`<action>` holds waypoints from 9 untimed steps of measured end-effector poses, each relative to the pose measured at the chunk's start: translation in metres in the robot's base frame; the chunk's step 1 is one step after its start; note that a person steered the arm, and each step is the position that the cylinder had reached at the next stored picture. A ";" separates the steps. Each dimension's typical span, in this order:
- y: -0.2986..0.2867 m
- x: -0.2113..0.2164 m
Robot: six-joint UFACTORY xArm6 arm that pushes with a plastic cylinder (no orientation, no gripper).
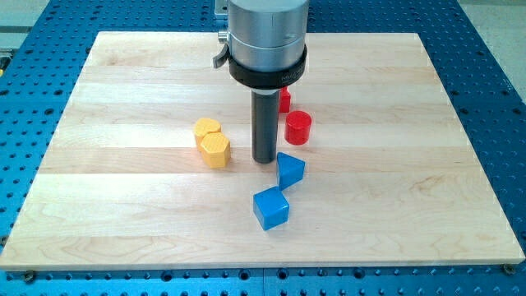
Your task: Push the cube into the triangle
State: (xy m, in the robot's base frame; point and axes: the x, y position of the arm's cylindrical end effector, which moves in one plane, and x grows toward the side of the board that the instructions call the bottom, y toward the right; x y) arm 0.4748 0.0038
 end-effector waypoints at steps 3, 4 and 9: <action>0.060 0.007; 0.069 -0.002; 0.028 0.062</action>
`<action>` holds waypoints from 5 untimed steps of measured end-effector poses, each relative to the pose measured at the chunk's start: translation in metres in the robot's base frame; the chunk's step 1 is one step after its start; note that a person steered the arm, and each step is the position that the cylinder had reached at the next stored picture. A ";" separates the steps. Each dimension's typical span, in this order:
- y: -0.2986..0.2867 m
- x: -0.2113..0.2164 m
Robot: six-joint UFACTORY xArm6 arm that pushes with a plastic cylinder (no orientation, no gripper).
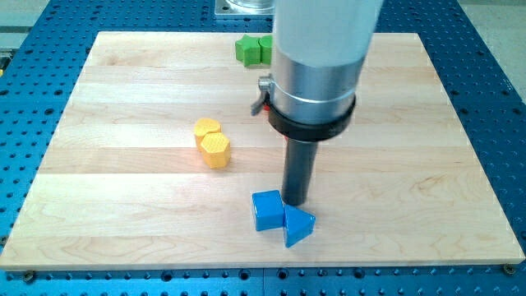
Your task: Push the cube into the triangle
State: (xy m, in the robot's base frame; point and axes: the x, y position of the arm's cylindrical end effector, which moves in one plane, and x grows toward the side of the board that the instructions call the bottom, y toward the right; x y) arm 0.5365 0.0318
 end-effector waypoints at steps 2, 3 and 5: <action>-0.018 -0.014; -0.018 -0.013; -0.018 -0.004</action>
State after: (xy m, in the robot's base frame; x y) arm 0.5326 0.0143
